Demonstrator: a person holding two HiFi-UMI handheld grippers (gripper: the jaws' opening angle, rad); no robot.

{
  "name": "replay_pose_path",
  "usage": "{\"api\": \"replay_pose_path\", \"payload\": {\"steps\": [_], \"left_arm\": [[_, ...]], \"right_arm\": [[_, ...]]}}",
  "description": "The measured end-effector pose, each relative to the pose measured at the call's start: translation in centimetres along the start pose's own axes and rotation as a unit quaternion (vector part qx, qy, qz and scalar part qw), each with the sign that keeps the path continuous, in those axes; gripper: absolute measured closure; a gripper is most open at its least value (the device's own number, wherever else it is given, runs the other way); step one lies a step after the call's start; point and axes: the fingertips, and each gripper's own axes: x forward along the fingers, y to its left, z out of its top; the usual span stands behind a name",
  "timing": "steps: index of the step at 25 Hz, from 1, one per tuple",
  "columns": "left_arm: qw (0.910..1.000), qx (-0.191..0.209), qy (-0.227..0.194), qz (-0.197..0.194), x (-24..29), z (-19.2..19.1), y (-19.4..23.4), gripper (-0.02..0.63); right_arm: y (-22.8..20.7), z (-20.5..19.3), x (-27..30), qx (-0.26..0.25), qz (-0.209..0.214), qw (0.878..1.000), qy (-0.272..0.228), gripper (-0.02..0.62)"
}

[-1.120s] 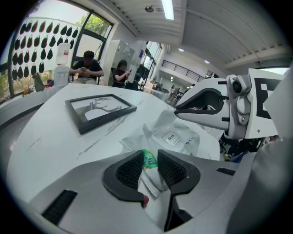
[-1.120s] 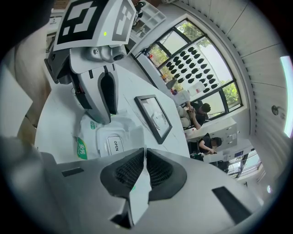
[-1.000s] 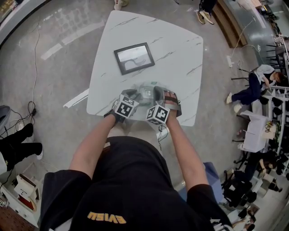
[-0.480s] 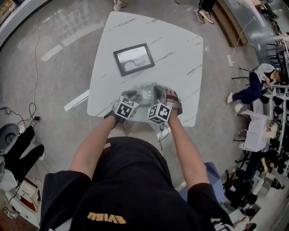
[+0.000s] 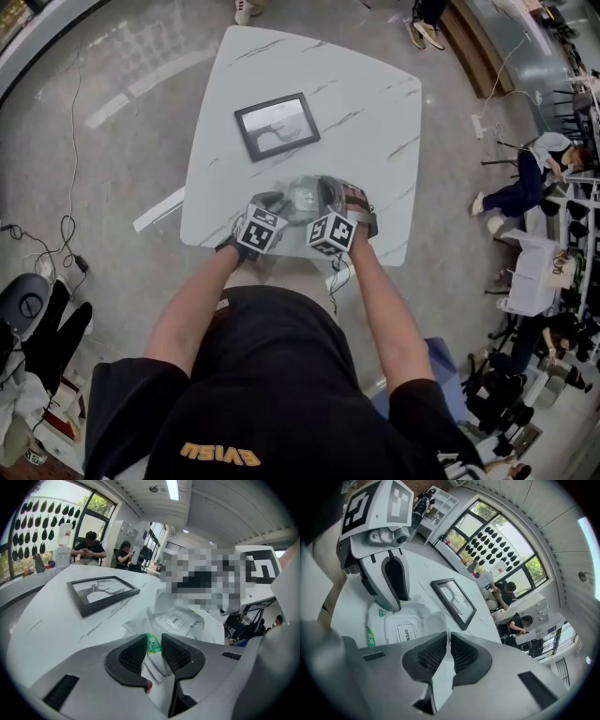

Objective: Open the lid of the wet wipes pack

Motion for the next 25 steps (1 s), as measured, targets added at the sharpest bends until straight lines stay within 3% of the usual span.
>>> {"api": "replay_pose_path", "payload": {"steps": [25], "left_arm": [[1.0, -0.004, 0.0, 0.004, 0.3, -0.7, 0.2, 0.486]], "right_arm": [[-0.5, 0.0, 2.5, 0.023, 0.029, 0.999, -0.004, 0.552]]}}
